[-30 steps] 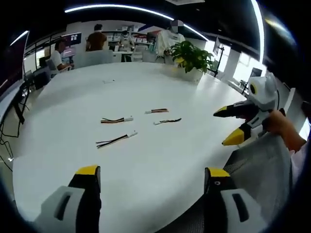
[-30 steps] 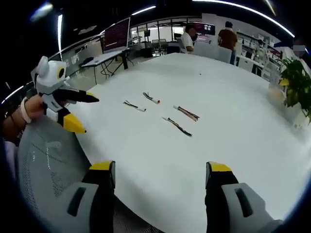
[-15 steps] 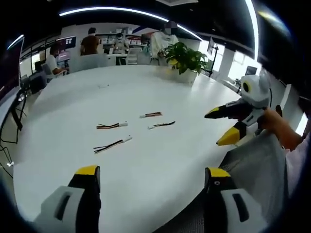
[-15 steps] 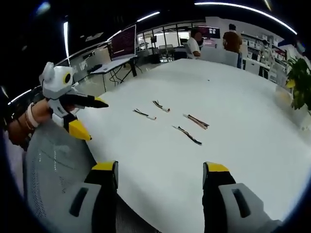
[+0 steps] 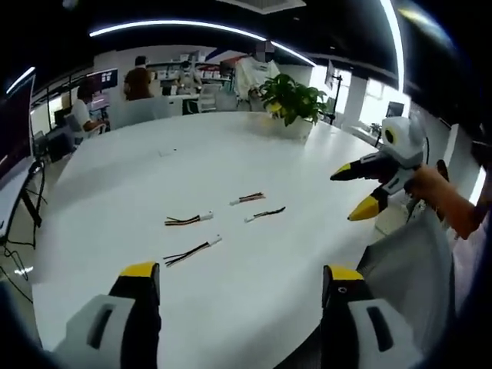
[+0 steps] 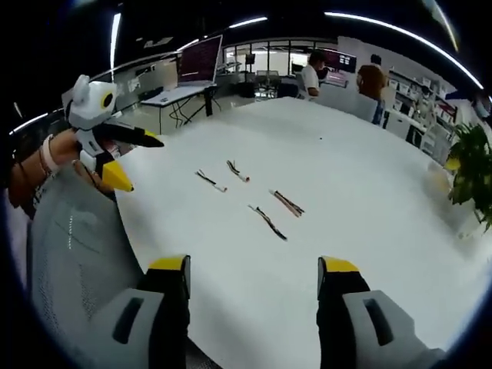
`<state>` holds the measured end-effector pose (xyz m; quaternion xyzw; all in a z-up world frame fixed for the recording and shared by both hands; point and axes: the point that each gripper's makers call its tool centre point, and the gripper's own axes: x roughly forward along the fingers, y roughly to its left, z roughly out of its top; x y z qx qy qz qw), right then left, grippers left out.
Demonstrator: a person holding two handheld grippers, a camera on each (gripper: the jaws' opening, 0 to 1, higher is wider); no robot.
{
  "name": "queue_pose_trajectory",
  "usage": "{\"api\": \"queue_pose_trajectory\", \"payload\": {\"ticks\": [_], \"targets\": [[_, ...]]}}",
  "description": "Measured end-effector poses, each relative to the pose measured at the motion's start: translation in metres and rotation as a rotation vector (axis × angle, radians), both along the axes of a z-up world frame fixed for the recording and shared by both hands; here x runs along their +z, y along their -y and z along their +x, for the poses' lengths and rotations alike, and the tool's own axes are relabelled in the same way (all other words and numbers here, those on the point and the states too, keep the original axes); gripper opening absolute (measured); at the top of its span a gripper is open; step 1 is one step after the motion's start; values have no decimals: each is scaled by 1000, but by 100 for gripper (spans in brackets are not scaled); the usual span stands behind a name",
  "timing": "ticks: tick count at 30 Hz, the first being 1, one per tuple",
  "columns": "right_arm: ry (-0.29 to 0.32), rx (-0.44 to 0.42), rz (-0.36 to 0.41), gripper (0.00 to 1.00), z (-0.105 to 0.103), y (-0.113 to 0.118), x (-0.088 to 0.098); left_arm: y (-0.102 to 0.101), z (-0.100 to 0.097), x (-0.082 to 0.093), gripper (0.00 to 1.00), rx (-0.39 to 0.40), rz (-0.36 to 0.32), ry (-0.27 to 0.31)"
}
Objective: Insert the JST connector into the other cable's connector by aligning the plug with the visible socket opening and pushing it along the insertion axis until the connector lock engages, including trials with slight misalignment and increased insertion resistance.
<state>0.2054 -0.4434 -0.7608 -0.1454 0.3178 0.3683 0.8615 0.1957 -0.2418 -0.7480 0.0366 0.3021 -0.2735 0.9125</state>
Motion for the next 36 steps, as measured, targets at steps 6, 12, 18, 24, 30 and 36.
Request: {"api": "queue_pose_trajectory", "payload": {"ticks": [6,12,18,24,30,36], "targets": [[35,-3,-19,63,13,8,7,-4,13,15,84,14,-29,26],[38,10,-15,62,26,6,8,-12,29,29,83,17,-29,63],[53,60,-6,62,37,-2,9,-2,39,41,83,-5,-227,41],[53,92,-29,62,47,-6,4,-13,50,32,83,-20,-163,39],[52,123,-50,61,57,-8,-2,-20,56,14,82,-54,-67,18],[64,145,-74,61,67,-5,-1,-10,58,9,82,-79,-152,-28]]}}
